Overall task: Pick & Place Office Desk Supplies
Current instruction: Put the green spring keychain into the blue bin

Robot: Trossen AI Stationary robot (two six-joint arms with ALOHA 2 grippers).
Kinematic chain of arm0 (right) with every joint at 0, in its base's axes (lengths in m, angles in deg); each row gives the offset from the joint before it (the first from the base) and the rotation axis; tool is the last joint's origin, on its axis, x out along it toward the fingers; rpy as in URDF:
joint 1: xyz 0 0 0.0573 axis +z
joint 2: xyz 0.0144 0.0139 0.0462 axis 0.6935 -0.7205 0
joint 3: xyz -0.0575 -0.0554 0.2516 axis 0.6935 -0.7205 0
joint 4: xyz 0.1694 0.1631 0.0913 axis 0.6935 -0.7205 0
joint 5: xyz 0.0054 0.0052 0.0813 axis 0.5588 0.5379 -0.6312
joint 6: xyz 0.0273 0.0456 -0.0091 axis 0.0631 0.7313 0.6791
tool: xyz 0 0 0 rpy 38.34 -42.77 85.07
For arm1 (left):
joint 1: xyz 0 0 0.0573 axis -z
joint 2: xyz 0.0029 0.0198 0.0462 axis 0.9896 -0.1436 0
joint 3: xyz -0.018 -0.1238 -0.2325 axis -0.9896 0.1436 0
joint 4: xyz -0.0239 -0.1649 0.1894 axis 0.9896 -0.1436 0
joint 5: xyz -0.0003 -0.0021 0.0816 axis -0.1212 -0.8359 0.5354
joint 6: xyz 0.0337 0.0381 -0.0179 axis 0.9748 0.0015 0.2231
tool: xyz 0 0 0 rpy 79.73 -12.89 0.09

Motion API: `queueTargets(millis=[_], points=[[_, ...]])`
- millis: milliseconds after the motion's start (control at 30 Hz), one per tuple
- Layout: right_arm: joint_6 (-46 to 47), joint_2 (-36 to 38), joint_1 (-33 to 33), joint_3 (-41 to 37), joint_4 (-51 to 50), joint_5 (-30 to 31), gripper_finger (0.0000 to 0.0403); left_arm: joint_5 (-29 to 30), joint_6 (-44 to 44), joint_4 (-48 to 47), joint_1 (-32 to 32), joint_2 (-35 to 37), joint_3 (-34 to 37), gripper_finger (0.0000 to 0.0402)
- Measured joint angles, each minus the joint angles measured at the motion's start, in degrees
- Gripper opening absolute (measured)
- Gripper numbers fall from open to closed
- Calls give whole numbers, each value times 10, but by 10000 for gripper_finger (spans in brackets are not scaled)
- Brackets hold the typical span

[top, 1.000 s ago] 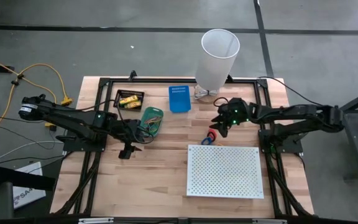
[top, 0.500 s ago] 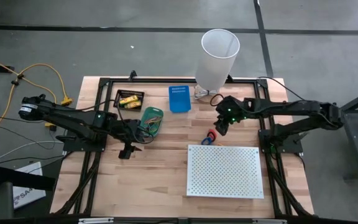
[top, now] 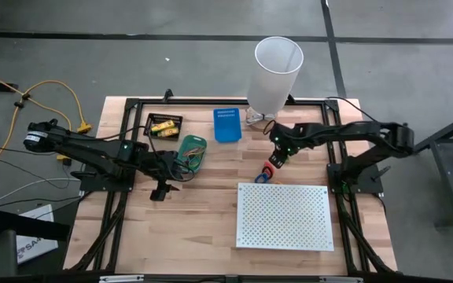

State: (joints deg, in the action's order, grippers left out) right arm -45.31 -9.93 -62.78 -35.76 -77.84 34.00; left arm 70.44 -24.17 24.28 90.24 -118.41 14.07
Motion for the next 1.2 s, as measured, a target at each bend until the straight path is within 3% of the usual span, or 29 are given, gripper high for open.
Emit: queueTargets(millis=[200, 833, 1200], points=[[21, -7, 1, 0, -34, 34, 188, 0, -2, 1, 0, 0, 0, 207], [55, -8, 31, 0, -48, 47, 188, 0, -2, 2, 0, 0, 0, 207], [61, -70, 29, 0, -17, 55, 188, 0, -2, 2, 0, 0, 0, 207]])
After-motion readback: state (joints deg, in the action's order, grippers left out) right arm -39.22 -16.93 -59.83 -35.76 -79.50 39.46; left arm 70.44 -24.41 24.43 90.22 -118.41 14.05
